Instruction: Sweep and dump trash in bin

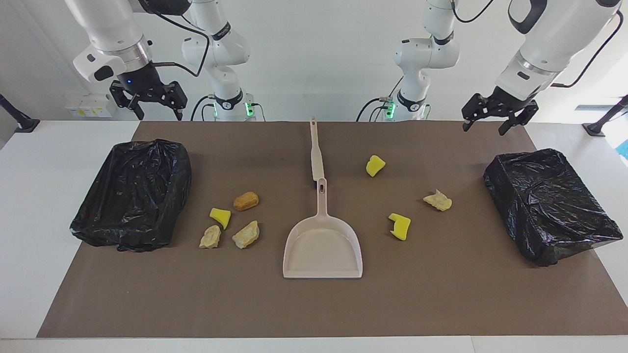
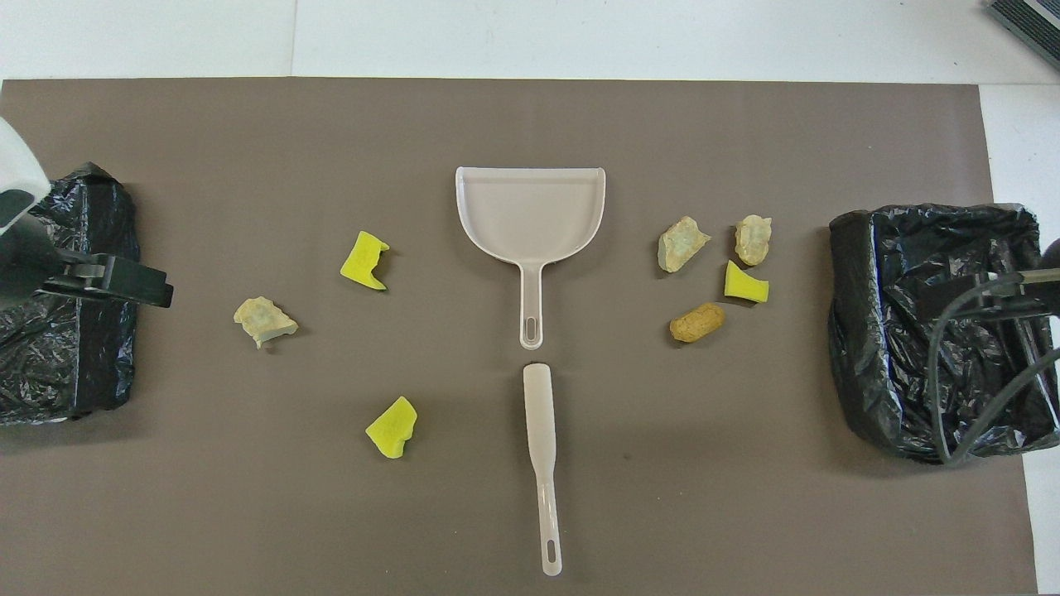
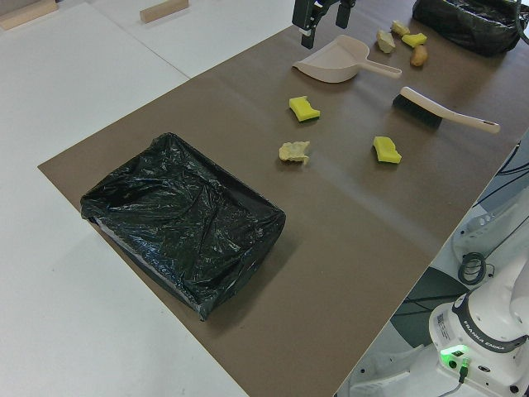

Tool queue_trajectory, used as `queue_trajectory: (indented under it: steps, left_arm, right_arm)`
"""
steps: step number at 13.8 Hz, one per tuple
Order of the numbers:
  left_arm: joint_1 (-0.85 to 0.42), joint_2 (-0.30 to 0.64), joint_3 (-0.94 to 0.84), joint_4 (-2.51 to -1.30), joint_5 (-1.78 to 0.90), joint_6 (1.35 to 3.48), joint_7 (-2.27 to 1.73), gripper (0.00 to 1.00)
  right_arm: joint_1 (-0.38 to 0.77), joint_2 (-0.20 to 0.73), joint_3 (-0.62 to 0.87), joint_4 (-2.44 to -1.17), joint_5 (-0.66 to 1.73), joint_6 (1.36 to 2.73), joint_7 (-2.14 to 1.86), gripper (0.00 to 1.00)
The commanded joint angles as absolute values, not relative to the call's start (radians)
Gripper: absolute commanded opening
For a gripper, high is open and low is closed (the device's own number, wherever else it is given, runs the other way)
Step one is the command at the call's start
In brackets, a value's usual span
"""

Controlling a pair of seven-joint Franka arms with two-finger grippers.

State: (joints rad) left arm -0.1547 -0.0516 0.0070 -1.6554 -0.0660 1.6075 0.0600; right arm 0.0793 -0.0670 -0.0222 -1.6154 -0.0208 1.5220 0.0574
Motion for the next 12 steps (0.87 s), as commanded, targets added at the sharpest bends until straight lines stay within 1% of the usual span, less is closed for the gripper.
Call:
queue_trajectory:
  steps: [1,4,6,7,10,12]
  left_arm:
    - [-0.245,-0.146,0.018,-1.837,-0.074,1.745,0.048,1.00]
    - [-0.351,-0.152,0.018,-1.916,-0.074,1.837,-0.024,1.00]
    - [-0.414,-0.172,0.018,-2.004,-0.074,1.931,-0.087,1.00]
    - [-0.445,-0.185,0.018,-2.052,-0.074,1.974,-0.110,1.00]
    - [-0.527,-0.222,0.018,-2.204,-0.075,2.138,-0.179,1.00]
    - [-0.575,-0.235,0.017,-2.278,-0.074,2.215,-0.216,1.00]
  right_arm:
    - [0.170,-0.010,-0.006,-1.637,0.033,1.613,0.214,1.00]
    - [0.296,0.128,-0.006,-1.623,0.043,1.753,0.391,1.00]
    - [0.342,0.210,-0.006,-1.599,0.081,1.843,0.448,1.00]
    - [0.351,0.244,-0.006,-1.580,0.106,1.861,0.459,1.00]
    - [0.354,0.282,-0.005,-1.565,0.166,1.914,0.466,1.00]
    - [0.402,0.345,-0.003,-1.545,0.164,1.966,0.517,1.00]
